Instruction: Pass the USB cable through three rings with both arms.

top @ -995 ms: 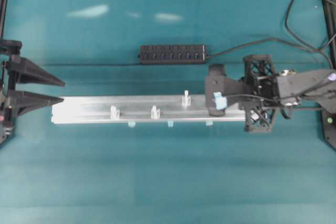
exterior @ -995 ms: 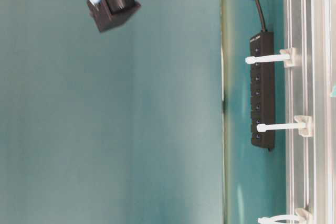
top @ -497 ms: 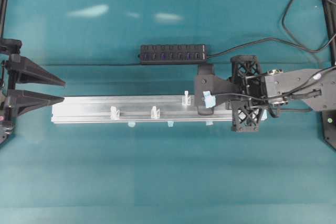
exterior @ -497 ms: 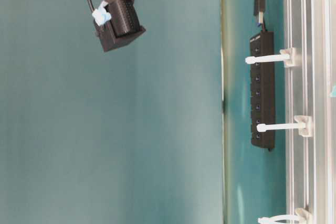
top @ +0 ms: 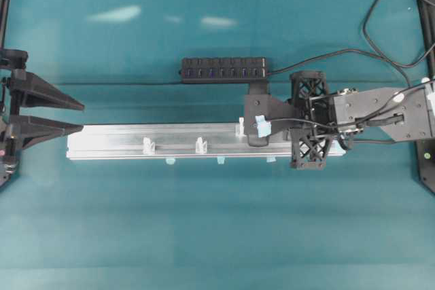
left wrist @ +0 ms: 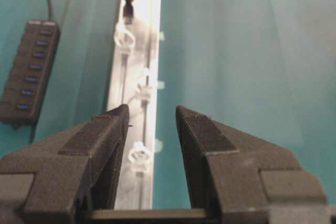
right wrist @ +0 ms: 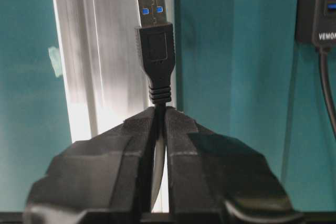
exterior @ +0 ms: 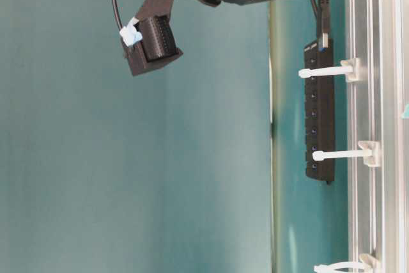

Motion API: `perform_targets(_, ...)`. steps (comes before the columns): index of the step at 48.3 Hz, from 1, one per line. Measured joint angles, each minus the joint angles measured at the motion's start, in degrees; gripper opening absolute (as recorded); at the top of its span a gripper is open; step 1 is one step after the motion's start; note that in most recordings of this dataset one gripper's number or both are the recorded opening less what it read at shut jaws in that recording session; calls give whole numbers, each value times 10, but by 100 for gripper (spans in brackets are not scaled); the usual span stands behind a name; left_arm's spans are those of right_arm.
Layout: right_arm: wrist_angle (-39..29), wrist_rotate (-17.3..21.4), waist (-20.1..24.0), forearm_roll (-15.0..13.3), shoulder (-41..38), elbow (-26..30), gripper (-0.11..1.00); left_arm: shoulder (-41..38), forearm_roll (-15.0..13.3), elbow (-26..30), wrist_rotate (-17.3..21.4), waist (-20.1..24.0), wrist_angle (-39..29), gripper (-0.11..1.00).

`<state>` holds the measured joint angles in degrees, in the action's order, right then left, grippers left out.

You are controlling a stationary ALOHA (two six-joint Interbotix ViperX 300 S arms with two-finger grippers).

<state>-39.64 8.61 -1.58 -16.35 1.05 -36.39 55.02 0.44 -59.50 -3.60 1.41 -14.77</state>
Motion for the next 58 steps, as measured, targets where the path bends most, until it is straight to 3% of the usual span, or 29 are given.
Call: perform_targets(58,83,0,-13,0,-38,24,-9,-7,1,0,2,1,-6,44)
